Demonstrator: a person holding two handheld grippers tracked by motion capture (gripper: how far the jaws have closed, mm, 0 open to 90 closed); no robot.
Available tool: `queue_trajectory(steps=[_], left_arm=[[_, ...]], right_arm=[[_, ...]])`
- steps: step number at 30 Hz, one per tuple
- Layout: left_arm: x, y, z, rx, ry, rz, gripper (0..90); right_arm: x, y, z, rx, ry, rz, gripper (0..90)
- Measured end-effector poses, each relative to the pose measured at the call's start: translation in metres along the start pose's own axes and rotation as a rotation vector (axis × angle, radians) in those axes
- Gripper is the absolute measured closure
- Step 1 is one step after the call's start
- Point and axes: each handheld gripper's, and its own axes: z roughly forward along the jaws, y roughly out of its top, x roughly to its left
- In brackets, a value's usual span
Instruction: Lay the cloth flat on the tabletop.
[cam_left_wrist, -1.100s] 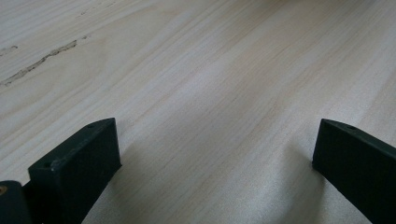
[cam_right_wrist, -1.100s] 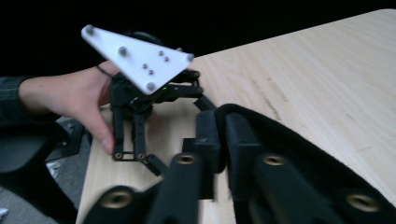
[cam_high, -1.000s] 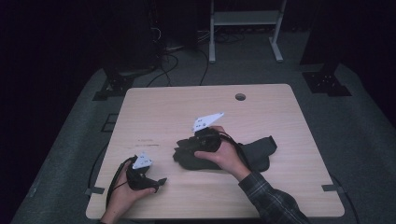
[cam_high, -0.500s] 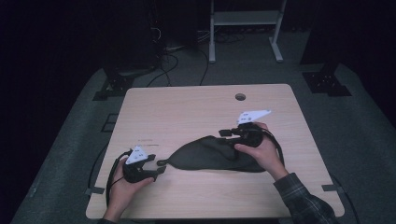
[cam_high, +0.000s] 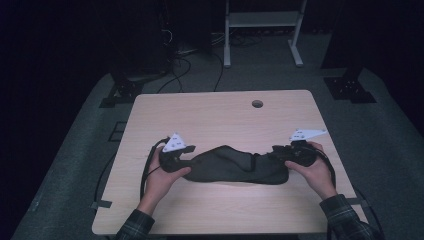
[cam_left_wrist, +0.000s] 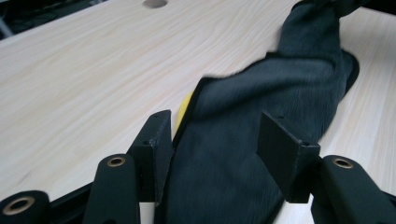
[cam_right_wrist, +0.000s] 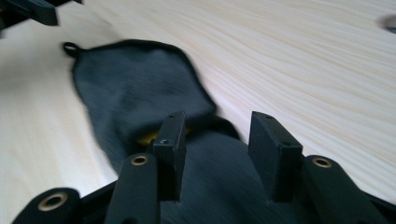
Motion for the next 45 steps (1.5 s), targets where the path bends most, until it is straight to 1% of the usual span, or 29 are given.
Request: queue_trajectory(steps=[2,4,5,6,8,10,11,13,14,17,18,20,23,25,26,27,28,29,31,32,33,35,36,38,40,42,43,44,45], left_arm=[[-0.002,0.009,0.013,0.000,-0.018,0.015,43.6],[-0.005,0.019,0.029,0.004,-0.038,0.027,43.1],[-0.006,0.022,0.034,0.012,-0.046,0.037,43.1],[-0.008,0.026,0.042,0.010,-0.060,0.037,43.1],[-0.013,0.032,0.057,0.021,-0.083,0.050,43.0],[-0.017,0.036,0.070,0.030,-0.101,0.062,43.0],[-0.021,0.038,0.080,0.036,-0.116,0.066,42.8],[-0.025,0.042,0.093,0.051,-0.133,0.073,42.4],[-0.027,0.044,0.100,0.050,-0.145,0.070,42.1],[-0.037,0.049,0.115,0.059,-0.185,0.078,42.0],[-0.039,0.050,0.118,0.065,-0.195,0.084,41.7],[-0.047,0.051,0.125,0.073,-0.214,0.088,41.4],[-0.054,0.051,0.135,0.089,-0.233,0.088,41.0],[-0.058,0.050,0.142,0.109,-0.237,0.090,40.5],[-0.060,0.048,0.145,0.123,-0.240,0.090,40.7],[-0.062,0.046,0.149,0.137,-0.232,0.097,40.8],[-0.063,0.044,0.151,0.153,-0.225,0.105,41.6],[-0.063,0.042,0.152,0.169,-0.227,0.113,44.6],[-0.061,0.039,0.153,0.190,-0.228,0.085,52.8],[-0.060,0.038,0.151,0.193,-0.211,0.088,61.1],[-0.059,0.038,0.149,0.198,-0.203,0.082,68.4],[-0.054,0.039,0.144,0.193,-0.199,0.048,79.9],[-0.052,0.039,0.142,0.189,-0.196,0.032,83.2],[-0.047,0.039,0.136,0.191,-0.179,0.019,85.1],[-0.038,0.040,0.128,0.160,-0.160,-0.006,85.4],[-0.029,0.042,0.119,0.133,-0.137,-0.019,85.5],[-0.023,0.043,0.111,0.110,-0.117,-0.038,85.6],[-0.019,0.044,0.107,0.097,-0.103,-0.050,85.7],[-0.012,0.045,0.100,0.082,-0.080,-0.057,85.7]], right_arm=[[-0.008,-0.006,-0.008,-0.006,-0.038,0.014,55.1],[-0.014,-0.011,-0.013,-0.010,-0.060,0.030,54.8],[-0.018,-0.014,-0.016,-0.005,-0.078,0.035,54.4],[-0.019,-0.015,-0.016,-0.007,-0.082,0.040,54.4],[-0.021,-0.020,-0.017,-0.008,-0.079,0.055,54.3],[-0.017,-0.023,-0.013,0.008,-0.062,0.045,54.0],[-0.015,-0.024,-0.011,0.018,-0.056,0.043,53.9],[-0.009,-0.025,-0.005,0.050,-0.047,0.021,53.5],[-0.007,-0.026,-0.002,0.061,-0.043,0.017,53.5],[-0.003,-0.028,0.003,0.077,-0.035,0.010,53.5],[-0.003,-0.030,0.005,0.086,-0.035,0.001,53.5],[-0.003,-0.031,0.006,0.095,-0.034,0.001,53.5],[-0.003,-0.033,0.007,0.099,-0.033,0.004,53.7],[-0.003,-0.033,0.007,0.102,-0.034,0.005,53.7],[-0.004,-0.034,0.008,0.102,-0.033,-0.002,53.5],[-0.004,-0.034,0.008,0.104,-0.034,-0.003,53.6],[-0.004,-0.034,0.008,0.106,-0.034,-0.003,53.6],[-0.004,-0.034,0.008,0.107,-0.035,-0.004,53.7],[-0.004,-0.035,0.008,0.118,-0.041,-0.006,53.7],[-0.005,-0.035,0.008,0.122,-0.045,-0.010,53.7],[-0.006,-0.036,0.007,0.121,-0.047,-0.006,53.8],[-0.008,-0.036,0.004,0.118,-0.057,0.001,54.4],[-0.010,-0.036,0.002,0.115,-0.069,0.005,54.7],[-0.014,-0.037,-0.001,0.107,-0.083,0.017,55.1],[-0.017,-0.039,-0.002,0.112,-0.092,0.029,55.3],[-0.019,-0.041,0.000,0.128,-0.098,0.029,55.4],[-0.019,-0.041,0.001,0.132,-0.099,0.028,55.4],[-0.019,-0.042,0.002,0.139,-0.099,0.030,55.4],[-0.019,-0.042,0.002,0.142,-0.100,0.028,55.5]])
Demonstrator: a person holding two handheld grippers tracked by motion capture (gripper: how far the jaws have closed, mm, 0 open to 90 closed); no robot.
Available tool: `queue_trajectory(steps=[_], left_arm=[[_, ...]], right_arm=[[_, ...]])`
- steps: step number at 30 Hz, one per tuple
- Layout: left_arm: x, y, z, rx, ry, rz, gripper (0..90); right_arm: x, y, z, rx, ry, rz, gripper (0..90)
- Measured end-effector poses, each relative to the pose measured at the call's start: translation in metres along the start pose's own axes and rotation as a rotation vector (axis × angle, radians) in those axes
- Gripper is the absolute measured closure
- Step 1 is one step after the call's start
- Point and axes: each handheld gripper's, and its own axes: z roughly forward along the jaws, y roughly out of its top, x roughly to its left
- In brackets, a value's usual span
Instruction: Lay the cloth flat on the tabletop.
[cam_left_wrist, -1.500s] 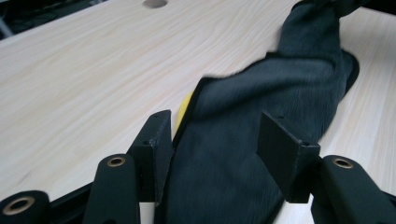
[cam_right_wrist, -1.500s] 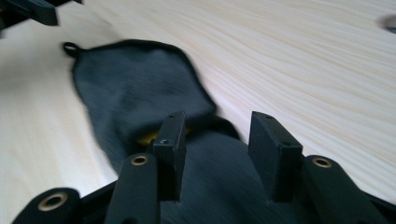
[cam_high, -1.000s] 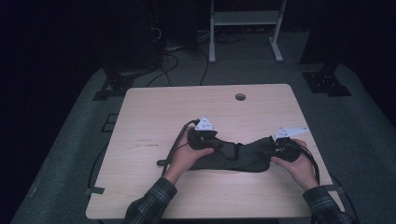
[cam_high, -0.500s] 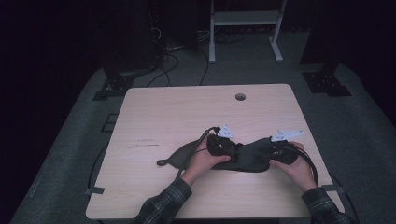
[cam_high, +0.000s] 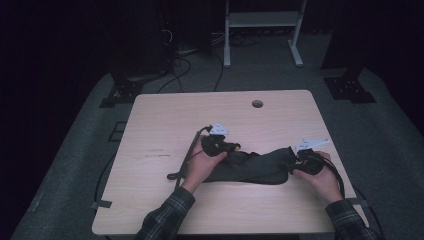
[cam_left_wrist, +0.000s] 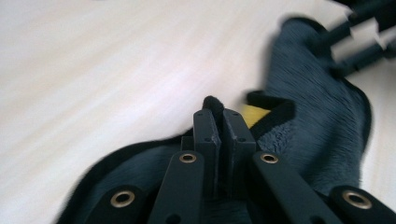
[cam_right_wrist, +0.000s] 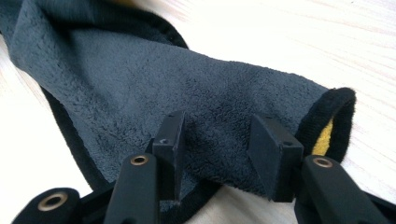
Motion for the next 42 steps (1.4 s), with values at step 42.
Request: queue_trajectory(steps=[42], left_arm=[[0.064,-0.015,-0.078,-0.155,0.191,-0.162,85.7]], right_arm=[[0.004,-0.009,-0.017,0.078,0.107,0.015,86.3]])
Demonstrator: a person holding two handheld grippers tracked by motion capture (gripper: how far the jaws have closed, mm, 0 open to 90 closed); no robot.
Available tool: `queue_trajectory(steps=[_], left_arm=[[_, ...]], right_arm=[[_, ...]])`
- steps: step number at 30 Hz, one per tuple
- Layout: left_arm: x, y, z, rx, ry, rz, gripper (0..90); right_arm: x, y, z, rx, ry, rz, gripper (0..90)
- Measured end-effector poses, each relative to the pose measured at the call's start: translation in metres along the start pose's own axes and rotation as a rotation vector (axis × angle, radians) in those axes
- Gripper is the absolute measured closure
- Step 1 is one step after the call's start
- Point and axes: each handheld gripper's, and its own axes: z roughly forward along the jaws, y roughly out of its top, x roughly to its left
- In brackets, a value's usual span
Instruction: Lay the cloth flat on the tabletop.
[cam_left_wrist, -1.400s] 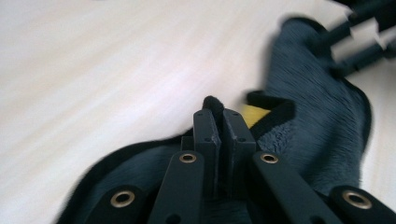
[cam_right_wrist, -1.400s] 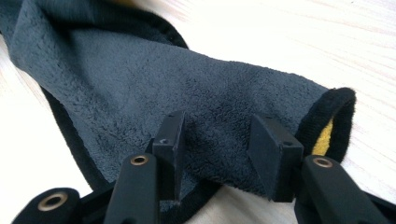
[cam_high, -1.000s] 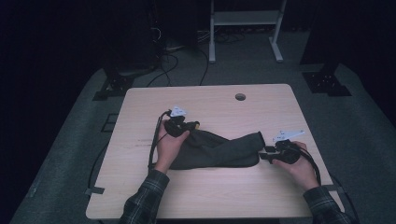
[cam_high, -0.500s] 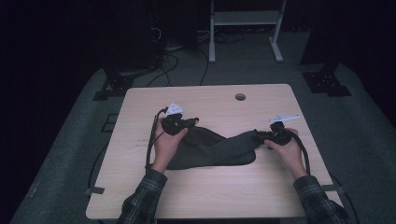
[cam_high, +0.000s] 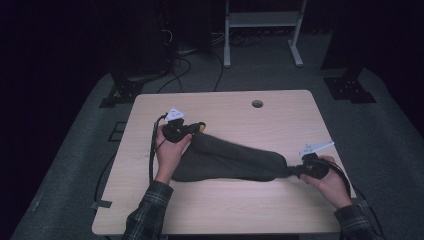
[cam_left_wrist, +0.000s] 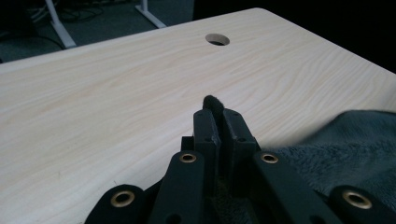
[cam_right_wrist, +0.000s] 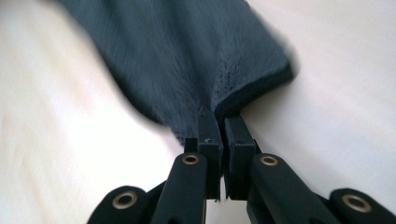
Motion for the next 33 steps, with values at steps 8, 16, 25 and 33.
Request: queue_trajectory(steps=[8,16,25,33], left_arm=[[-0.007,-0.015,0.017,0.096,-0.005,0.019,85.5],[-0.003,-0.019,0.018,0.099,-0.008,0.007,85.2],[-0.003,-0.019,0.018,0.092,-0.019,0.002,85.1],[-0.003,-0.019,0.016,0.084,-0.021,0.001,85.1]], right_arm=[[0.010,-0.014,-0.005,0.012,0.045,-0.028,69.3],[-0.011,0.024,-0.017,-0.181,-0.080,0.004,62.8],[-0.034,0.041,0.039,-0.063,-0.123,0.021,61.6],[-0.030,0.039,0.044,-0.022,-0.136,-0.038,76.7]])
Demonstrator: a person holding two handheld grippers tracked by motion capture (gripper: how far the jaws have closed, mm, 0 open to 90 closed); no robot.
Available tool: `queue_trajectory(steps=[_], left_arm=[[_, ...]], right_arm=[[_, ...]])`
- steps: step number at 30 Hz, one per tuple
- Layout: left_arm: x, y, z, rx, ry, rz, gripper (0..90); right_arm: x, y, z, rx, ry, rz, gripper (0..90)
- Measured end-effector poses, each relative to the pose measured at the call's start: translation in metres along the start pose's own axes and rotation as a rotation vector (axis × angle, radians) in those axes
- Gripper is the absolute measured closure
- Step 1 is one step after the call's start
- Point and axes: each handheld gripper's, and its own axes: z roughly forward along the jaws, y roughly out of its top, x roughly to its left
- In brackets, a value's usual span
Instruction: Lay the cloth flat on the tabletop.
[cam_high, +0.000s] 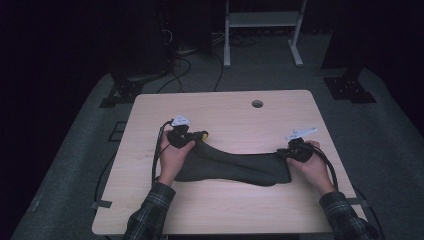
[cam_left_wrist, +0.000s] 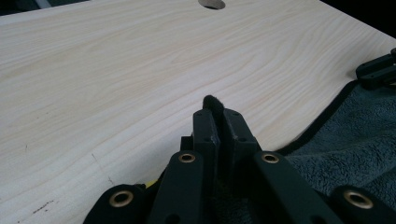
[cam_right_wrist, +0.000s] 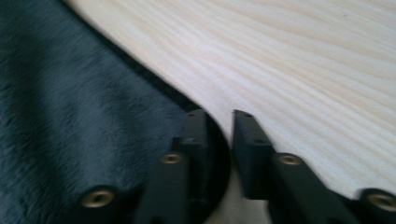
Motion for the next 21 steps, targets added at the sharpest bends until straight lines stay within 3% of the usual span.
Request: queue_trajectory(steps=[5,8,14,21], left_arm=[[0.000,0.000,-0.001,-0.005,-0.003,-0.006,85.2],[0.001,0.000,-0.002,-0.010,-0.002,-0.010,85.2],[0.002,0.002,-0.006,-0.027,-0.011,-0.021,85.2],[0.000,0.013,-0.018,-0.067,-0.012,-0.013,85.2]], right_arm=[[0.004,0.001,0.000,0.008,-0.002,-0.012,84.3],[0.005,0.002,0.000,0.002,-0.033,-0.012,85.2],[-0.001,0.007,-0.018,-0.080,-0.034,0.040,85.3],[-0.005,0.024,-0.048,-0.184,-0.040,0.052,85.3]])
